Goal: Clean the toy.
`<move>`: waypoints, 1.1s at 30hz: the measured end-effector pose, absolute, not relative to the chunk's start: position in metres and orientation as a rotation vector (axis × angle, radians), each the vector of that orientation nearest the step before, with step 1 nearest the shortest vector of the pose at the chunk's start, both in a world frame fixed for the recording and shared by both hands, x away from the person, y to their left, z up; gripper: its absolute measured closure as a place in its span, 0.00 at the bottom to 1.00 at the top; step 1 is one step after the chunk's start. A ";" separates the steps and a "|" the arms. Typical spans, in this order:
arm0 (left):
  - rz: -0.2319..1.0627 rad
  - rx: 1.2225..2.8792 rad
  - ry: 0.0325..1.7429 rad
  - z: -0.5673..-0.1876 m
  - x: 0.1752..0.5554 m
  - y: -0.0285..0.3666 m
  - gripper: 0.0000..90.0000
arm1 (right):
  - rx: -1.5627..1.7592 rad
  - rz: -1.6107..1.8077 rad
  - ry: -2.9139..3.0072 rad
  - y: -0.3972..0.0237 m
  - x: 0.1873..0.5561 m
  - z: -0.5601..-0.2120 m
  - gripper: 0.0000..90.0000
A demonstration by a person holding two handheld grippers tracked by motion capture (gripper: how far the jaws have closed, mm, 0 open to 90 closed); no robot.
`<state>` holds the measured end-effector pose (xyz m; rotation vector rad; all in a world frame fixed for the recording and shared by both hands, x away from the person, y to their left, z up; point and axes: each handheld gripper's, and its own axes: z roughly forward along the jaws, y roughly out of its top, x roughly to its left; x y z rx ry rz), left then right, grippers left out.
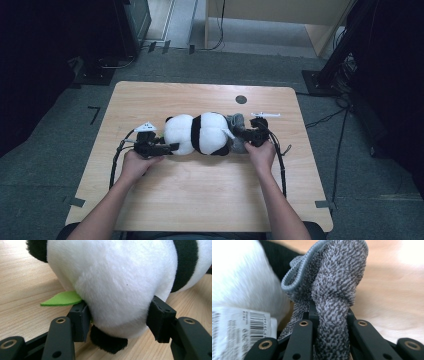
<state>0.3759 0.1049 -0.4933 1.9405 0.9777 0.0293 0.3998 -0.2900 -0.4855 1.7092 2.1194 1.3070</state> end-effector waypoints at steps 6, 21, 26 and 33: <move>0.036 1.939 0.978 -0.493 0.375 0.105 0.47 | 1.625 1.319 2.062 -0.297 0.394 -0.458 0.87; 0.043 1.933 0.985 -0.493 0.375 0.104 0.46 | 1.392 1.418 2.081 -0.262 0.382 -0.413 0.87; 0.044 1.928 0.991 -0.493 0.375 0.103 0.46 | 1.394 1.373 2.101 -0.256 0.385 -0.422 0.87; 0.059 1.931 0.997 -0.492 0.374 0.101 0.47 | 1.403 1.384 2.096 -0.259 0.386 -0.436 0.87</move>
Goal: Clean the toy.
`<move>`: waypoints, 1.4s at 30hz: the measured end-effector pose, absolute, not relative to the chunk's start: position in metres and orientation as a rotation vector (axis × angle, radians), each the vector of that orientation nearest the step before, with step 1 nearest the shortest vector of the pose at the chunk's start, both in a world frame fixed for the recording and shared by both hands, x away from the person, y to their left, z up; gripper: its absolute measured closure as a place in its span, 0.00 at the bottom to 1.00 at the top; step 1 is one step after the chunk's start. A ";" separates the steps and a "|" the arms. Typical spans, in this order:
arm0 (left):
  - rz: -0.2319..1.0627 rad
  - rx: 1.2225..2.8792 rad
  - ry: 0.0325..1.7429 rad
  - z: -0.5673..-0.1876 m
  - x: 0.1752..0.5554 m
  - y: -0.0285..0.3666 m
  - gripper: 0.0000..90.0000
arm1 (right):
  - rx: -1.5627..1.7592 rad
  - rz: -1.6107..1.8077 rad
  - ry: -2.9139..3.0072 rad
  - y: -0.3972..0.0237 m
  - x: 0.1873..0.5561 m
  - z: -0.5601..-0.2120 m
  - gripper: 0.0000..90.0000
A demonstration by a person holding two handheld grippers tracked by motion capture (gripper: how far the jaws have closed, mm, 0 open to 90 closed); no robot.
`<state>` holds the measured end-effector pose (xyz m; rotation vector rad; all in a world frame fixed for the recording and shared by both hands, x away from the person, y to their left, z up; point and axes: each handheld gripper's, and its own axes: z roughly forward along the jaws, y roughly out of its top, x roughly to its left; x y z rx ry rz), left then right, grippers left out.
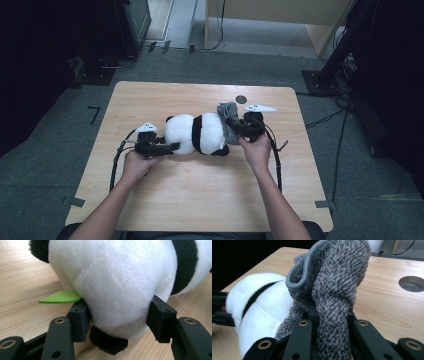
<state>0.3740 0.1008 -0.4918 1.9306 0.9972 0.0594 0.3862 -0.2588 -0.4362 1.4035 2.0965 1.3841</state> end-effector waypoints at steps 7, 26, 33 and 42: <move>0.048 1.919 1.007 -0.492 0.375 0.101 0.47 | 1.450 1.362 2.092 -0.264 0.388 -0.450 0.87; 0.025 1.921 1.024 -0.490 0.376 0.103 0.56 | 1.614 1.131 2.273 -0.263 0.404 -0.500 0.87; 0.056 1.922 0.995 -0.486 0.374 0.101 0.64 | 1.590 1.303 2.107 -0.290 0.395 -0.459 0.87; 0.020 1.912 0.933 -0.476 0.365 0.106 0.67 | 1.352 1.477 2.075 -0.275 0.373 -0.399 0.87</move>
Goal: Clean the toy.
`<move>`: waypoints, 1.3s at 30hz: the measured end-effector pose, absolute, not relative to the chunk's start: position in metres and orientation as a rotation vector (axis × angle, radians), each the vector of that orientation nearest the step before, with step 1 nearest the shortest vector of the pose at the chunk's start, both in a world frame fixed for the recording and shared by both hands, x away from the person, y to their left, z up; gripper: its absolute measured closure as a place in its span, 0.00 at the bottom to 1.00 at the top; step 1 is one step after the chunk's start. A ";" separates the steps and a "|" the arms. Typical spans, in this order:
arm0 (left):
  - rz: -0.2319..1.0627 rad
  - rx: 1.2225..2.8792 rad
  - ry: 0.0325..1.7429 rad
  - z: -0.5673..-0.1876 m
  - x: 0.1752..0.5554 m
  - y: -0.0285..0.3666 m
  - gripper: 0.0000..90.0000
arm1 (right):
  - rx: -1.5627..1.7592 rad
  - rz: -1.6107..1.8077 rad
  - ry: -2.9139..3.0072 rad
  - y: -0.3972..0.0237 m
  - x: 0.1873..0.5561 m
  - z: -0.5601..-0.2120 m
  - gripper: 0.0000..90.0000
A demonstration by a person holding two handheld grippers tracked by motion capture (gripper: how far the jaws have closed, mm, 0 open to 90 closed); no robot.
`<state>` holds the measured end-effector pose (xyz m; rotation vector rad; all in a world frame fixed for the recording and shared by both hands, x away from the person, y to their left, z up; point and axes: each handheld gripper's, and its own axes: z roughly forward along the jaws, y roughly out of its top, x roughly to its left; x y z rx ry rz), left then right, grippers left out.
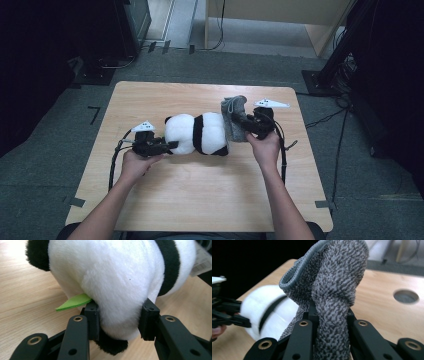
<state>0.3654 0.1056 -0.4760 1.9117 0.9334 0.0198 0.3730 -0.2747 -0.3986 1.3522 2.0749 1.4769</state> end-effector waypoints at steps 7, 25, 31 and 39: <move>-0.012 1.922 0.903 -0.479 0.357 0.105 0.65 | 1.273 1.470 2.174 -0.255 0.372 -0.393 0.87; 0.117 1.955 0.801 -0.483 0.354 0.108 0.31 | 1.316 1.376 2.245 -0.254 0.397 -0.425 0.88; 0.225 1.992 0.763 -0.476 0.348 0.115 0.33 | 1.327 1.358 2.245 -0.255 0.404 -0.426 0.88; 0.188 1.982 0.755 -0.477 0.348 0.115 0.30 | 1.349 1.345 2.264 -0.254 0.415 -0.426 0.88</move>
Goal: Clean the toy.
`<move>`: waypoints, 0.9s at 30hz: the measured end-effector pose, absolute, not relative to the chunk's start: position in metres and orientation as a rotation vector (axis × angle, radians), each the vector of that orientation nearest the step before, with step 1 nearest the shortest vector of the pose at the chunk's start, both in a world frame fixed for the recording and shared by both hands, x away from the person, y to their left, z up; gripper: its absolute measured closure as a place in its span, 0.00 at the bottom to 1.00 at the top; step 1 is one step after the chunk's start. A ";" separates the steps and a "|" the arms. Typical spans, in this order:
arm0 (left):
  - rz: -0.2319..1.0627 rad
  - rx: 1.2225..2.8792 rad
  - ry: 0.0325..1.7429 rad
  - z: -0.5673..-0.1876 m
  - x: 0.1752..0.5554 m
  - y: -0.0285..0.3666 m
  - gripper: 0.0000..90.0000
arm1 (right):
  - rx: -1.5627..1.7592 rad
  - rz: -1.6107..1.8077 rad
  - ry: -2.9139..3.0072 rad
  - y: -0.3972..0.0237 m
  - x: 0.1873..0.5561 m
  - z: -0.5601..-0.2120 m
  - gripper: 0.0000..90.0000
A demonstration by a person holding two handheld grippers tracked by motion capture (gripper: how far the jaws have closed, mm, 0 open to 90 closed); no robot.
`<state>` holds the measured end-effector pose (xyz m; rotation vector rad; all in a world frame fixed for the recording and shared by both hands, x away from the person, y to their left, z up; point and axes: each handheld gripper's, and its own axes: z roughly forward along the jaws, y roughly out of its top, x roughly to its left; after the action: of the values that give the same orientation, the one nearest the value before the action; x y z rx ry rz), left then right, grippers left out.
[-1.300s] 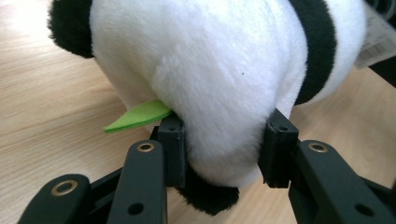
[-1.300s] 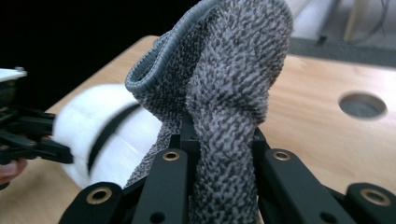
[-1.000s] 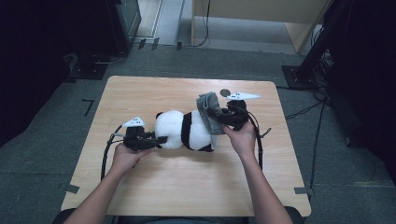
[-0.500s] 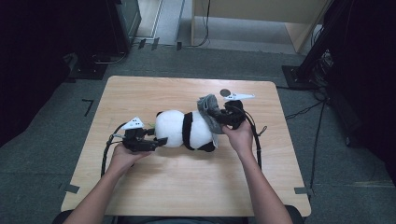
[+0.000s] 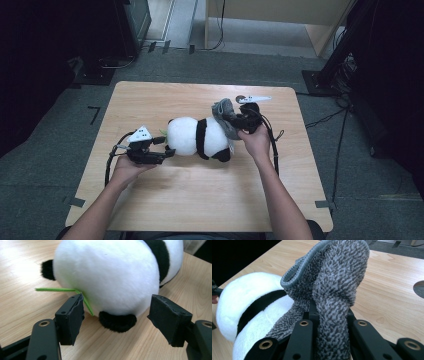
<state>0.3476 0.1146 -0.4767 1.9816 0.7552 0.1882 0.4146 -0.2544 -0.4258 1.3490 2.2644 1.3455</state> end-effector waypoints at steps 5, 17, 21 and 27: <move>0.182 1.979 0.767 -0.481 0.350 0.113 0.29 | 1.358 1.333 2.278 -0.252 0.423 -0.426 0.88; 0.266 1.937 0.733 -0.475 0.352 0.116 0.27 | 1.381 1.353 2.294 -0.252 0.436 -0.431 0.88; 0.254 1.935 0.688 -0.474 0.354 0.115 0.27 | 1.388 1.356 2.295 -0.253 0.436 -0.431 0.88; 0.307 1.973 0.644 -0.483 0.357 0.098 0.19 | 1.385 1.341 2.298 -0.251 0.437 -0.431 0.88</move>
<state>0.3570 0.0975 -0.4833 1.9730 0.6444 0.3072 0.4371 -0.2514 -0.4311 1.3849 2.2984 1.3405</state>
